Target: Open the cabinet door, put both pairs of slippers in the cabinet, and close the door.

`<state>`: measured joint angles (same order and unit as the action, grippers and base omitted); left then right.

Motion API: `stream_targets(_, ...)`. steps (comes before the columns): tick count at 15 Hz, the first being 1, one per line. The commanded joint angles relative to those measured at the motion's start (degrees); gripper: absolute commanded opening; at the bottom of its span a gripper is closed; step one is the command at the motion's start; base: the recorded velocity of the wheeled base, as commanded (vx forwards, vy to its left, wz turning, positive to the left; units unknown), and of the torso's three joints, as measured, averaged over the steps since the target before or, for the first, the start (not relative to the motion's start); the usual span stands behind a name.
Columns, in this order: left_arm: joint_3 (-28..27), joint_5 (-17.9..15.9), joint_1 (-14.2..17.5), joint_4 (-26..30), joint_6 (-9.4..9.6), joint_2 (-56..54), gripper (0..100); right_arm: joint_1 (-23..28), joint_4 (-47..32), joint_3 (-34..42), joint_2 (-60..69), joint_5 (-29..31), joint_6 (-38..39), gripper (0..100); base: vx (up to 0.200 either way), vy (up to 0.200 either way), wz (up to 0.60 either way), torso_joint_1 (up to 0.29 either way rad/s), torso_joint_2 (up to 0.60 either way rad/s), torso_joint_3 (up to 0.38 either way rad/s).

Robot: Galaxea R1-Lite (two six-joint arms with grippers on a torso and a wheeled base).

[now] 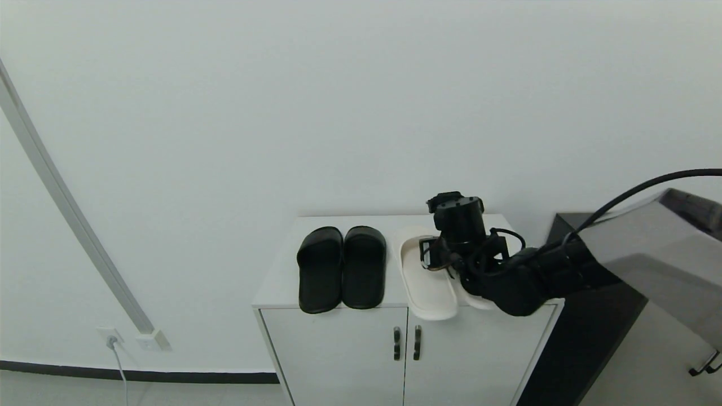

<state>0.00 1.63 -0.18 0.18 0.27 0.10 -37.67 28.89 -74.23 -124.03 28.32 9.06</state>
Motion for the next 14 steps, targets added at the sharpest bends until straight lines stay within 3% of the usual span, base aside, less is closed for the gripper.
stream_targets(1, 0.0, 0.0, 0.0, 0.0, 0.0, 0.0, 0, -3.6, 7.6, 16.8, 14.7, -7.3, -3.9, 0, 0.0, 0.0, 0.0, 0.0, 0.0, 0.0)
stream_targets(8, 0.0, 0.1, 0.0, 0.0, -0.18, 0.0, 0, -4.3, 20.9, 39.3, 26.6, -28.3, -14.0, 0, 0.0, 0.0, 0.0, 0.0, 0.0, 0.0)
stream_targets(11, 0.0, 0.0, 0.0, 0.0, -0.18, 0.0, 0, -3.8, 25.4, 44.8, 26.7, -32.7, -16.7, 0, 0.0, 0.0, 0.0, 0.0, 0.0, 0.0)
stream_targets(14, 0.0, 0.0, 0.0, 0.0, -0.09, 0.0, 0, -3.5, 26.9, 45.3, 26.3, -35.0, -16.8, 0, 0.0, 0.0, 0.0, 0.0, 0.0, 0.0)
